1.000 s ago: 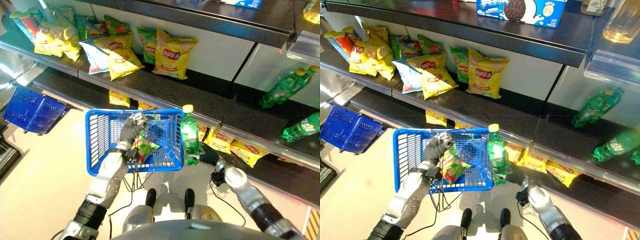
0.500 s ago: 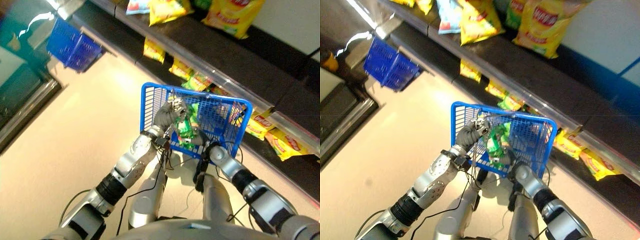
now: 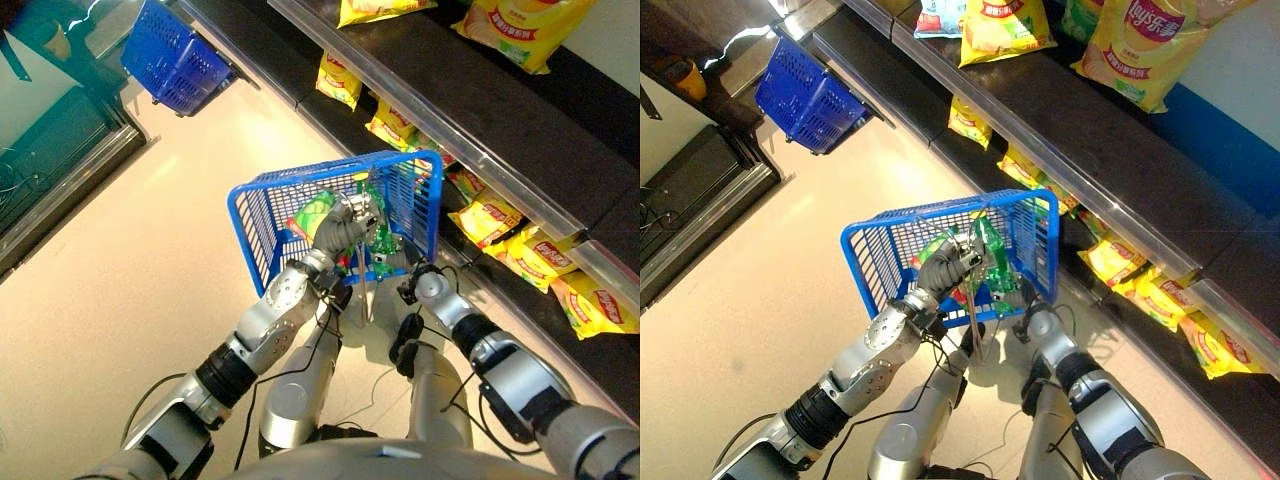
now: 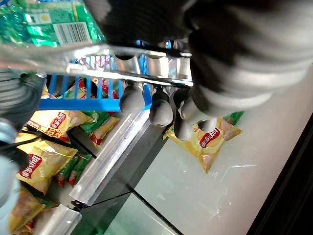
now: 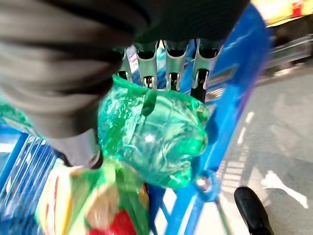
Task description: Pick up the snacks into the basket
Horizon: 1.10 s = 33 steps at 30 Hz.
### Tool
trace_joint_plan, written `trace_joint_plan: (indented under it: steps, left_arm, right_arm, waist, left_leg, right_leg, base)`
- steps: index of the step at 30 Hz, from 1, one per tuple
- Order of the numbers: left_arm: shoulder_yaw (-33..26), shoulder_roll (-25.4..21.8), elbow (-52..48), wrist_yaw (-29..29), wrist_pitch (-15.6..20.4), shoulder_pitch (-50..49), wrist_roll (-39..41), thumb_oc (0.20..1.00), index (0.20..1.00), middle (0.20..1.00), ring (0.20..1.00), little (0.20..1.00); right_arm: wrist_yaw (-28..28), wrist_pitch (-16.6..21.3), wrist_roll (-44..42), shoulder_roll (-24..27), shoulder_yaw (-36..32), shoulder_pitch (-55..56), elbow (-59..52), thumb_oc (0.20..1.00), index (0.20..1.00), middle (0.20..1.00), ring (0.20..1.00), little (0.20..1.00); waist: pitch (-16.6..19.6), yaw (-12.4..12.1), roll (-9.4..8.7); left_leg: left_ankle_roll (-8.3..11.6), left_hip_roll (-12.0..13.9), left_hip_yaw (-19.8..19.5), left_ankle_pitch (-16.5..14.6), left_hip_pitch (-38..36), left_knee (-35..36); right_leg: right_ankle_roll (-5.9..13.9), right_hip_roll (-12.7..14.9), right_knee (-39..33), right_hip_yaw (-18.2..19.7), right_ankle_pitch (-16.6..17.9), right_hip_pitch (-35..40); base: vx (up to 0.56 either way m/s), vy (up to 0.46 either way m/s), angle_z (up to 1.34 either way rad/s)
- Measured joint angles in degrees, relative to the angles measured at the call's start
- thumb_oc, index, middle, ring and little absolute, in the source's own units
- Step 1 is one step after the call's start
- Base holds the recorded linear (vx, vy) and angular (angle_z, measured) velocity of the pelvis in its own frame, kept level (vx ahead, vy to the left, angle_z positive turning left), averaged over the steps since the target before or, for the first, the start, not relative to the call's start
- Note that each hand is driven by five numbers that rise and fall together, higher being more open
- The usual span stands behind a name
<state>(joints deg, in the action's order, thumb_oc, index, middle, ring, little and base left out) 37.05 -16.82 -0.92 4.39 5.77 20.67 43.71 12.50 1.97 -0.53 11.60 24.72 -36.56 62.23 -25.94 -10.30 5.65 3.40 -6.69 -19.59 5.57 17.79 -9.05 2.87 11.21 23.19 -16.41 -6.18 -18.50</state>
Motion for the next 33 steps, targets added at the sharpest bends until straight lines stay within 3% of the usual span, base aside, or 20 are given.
trace_joint_plan:
  steps: [11,21,26,29,31,33]
  left_arm:
    - [-0.13,-2.48,0.16,1.35,-2.39,-1.31,0.92,0.200,0.200,0.200,0.200,0.200]
    - [-3.24,-3.51,0.15,0.60,-2.70,-4.55,0.88,0.200,0.200,0.200,0.200,0.200]
    - [-11.52,-3.87,1.63,-1.06,-2.80,-12.88,-1.86,0.200,0.200,0.200,0.200,0.200]
    - [-19.43,-3.96,9.04,-1.45,-2.69,-20.27,-7.00,0.200,0.200,0.200,0.200,0.200]
    - [-28.68,-3.15,18.66,-0.99,-1.87,-27.02,-14.66,0.200,0.200,0.200,0.200,0.200]
    - [-32.82,-0.48,26.25,-0.52,-0.42,-26.95,-18.39,0.200,0.200,0.200,0.200,0.200]
  right_arm:
    - [-0.10,-0.02,-0.11,0.03,-0.37,2.31,-3.07,1.000,1.000,1.000,1.000,1.000]
    - [-0.68,-0.12,-0.12,0.61,-4.05,5.56,-5.14,1.000,1.000,1.000,1.000,1.000]
    - [-1.62,0.42,-0.11,1.76,-7.79,16.23,-18.19,1.000,1.000,1.000,1.000,1.000]
    - [-2.33,2.27,-0.11,2.52,-10.83,25.22,-20.87,1.000,1.000,1.000,1.000,1.000]
    - [-3.49,2.74,-0.11,3.93,-17.01,34.37,-21.12,1.000,1.000,1.000,1.000,1.000]
    - [-4.54,2.76,0.01,5.90,-20.03,38.29,-19.62,1.000,1.000,1.000,1.000,1.000]
  waist:
    - [0.18,2.02,-0.32]
    - [1.21,3.88,-2.09]
    - [2.37,4.78,-3.11]
    - [5.84,7.18,-4.34]
    - [9.31,8.70,-5.94]
    - [11.55,8.91,-6.51]
  left_leg:
    - [-0.14,0.51,0.93,-0.09,-1.35,0.87]
    - [-0.19,1.55,2.53,-0.06,-3.31,2.27]
    - [-0.14,2.76,3.66,-0.10,-5.39,4.44]
    - [0.08,3.78,4.07,-0.31,-7.20,6.48]
    - [-0.13,5.51,7.08,-0.51,-10.09,9.11]
    - [-0.33,6.28,8.67,-0.35,-11.29,10.70]
  right_leg:
    - [-0.16,-0.26,-0.71,1.05,0.20,0.60]
    - [-0.14,-1.42,-2.11,2.41,0.66,1.87]
    - [-0.17,-2.37,-4.62,3.33,1.56,3.58]
    - [-0.13,-3.42,-7.73,3.50,2.02,5.48]
    - [-0.33,-5.32,-12.66,5.69,3.89,7.90]
    - [-0.25,-6.34,-16.22,6.95,5.60,9.47]
  base:
    - [0.01,0.004,-0.05]
    - [0.00,-0.018,-0.09]
    - [0.06,-0.029,-0.15]
    - [0.09,0.010,-0.17]
    - [0.07,0.005,-0.56]
    - [0.05,-0.011,-0.51]
